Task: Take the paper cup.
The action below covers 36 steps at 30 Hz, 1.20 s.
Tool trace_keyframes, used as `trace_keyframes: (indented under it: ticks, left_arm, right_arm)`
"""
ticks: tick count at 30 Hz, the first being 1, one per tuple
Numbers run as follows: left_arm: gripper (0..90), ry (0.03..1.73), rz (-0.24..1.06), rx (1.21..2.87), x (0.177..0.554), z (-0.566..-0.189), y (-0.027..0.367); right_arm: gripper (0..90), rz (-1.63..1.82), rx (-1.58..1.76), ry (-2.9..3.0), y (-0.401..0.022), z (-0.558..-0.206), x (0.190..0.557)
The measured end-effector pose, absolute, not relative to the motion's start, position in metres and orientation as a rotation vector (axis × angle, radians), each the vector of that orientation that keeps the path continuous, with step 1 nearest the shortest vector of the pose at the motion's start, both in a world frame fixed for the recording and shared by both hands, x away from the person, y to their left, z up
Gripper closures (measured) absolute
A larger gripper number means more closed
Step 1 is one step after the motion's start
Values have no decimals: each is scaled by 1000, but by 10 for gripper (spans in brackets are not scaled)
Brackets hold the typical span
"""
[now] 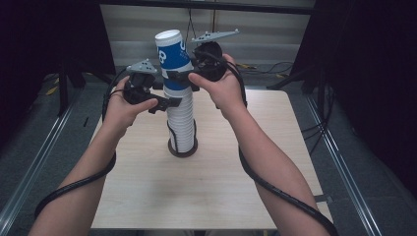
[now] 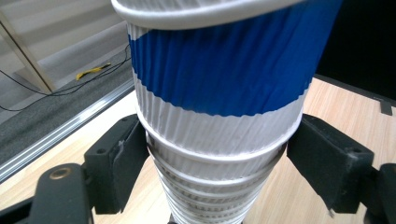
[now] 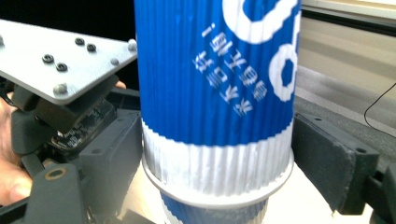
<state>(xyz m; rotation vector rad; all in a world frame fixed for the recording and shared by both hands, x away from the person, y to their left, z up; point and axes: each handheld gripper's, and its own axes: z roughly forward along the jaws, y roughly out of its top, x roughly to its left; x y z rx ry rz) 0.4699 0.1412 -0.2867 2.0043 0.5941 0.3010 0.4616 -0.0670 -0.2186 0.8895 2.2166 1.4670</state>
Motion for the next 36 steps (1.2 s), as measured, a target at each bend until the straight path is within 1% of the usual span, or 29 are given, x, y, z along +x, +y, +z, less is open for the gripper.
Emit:
trace_keyframes:
  ticks: [17, 36]
  left_arm:
    - [206, 598, 307, 2000, 470, -288, 144]
    - [208, 598, 305, 1985, 470, -289, 145]
  right_arm:
    - [226, 1506, 891, 2188, -67, -225, 461]
    - [239, 1629, 887, 2082, -69, -225, 459]
